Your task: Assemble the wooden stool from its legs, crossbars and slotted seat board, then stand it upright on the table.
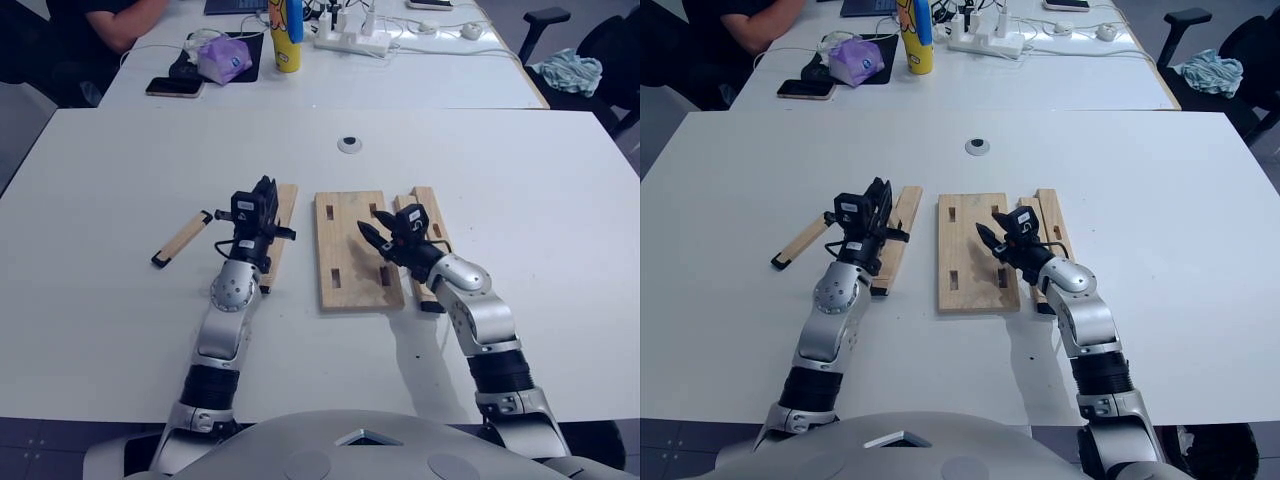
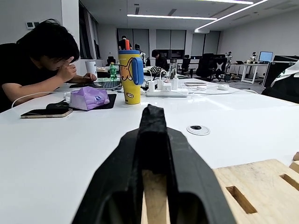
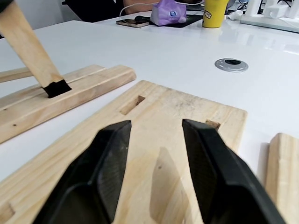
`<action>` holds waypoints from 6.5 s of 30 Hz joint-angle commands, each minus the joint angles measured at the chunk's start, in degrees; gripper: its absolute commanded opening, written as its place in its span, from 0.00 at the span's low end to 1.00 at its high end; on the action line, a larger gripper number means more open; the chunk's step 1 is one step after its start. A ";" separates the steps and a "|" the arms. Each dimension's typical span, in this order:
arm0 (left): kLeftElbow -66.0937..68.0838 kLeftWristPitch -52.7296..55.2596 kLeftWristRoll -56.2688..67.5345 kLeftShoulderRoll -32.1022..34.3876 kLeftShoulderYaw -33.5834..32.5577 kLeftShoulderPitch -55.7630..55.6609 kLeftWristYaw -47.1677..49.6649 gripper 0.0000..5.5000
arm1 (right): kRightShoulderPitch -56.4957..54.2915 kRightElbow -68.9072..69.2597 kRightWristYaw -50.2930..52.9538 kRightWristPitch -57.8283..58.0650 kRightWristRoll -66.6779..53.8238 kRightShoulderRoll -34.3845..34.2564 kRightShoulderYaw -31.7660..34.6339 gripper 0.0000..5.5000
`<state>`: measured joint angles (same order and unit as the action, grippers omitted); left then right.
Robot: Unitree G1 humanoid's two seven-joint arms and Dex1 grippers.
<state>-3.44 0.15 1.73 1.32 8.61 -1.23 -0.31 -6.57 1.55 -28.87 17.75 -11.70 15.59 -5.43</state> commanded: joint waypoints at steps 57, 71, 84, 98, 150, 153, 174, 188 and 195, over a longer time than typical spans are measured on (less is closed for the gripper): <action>-3.55 40.83 13.46 -0.38 -8.41 -21.27 -4.60 0.00 | -2.16 -6.86 2.37 -6.14 2.64 -4.88 -0.32 0.37; -15.59 32.34 14.28 -2.03 -11.14 -31.23 -2.11 0.00 | -1.90 -8.27 2.21 -7.14 3.01 -4.85 -0.11 0.37; 3.26 41.11 12.63 3.80 -8.97 -22.57 -6.86 0.00 | -2.58 -8.04 2.70 -7.40 3.28 -5.58 -0.37 0.37; -18.74 32.75 8.77 5.01 -13.46 -20.71 -0.16 0.05 | -0.58 -7.23 3.00 -7.59 3.29 -5.18 0.54 0.37; -27.95 60.08 10.25 4.70 -1.78 7.98 -2.56 0.44 | 1.56 -2.38 2.12 -2.98 2.45 -4.56 0.19 0.37; -28.43 61.09 10.52 4.54 -1.26 7.42 -3.14 0.44 | 1.55 -2.28 2.24 -2.92 2.42 -4.68 0.16 0.37; -22.57 62.13 9.73 9.04 0.71 2.24 -6.95 0.44 | 2.01 -2.11 3.93 -3.68 2.43 -6.10 -0.22 0.37; -17.16 52.96 7.76 14.34 -0.01 -1.06 -10.81 0.37 | 0.92 -0.87 5.61 -1.02 1.12 -6.91 1.40 0.37; -19.33 35.54 7.86 13.27 -3.01 -3.59 -13.09 0.37 | -4.01 -0.54 7.04 5.83 -6.49 -8.65 7.94 0.37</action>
<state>-21.52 40.32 8.96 14.95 6.92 -3.13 -12.15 -8.69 0.58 -22.58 20.66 -15.29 7.67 0.13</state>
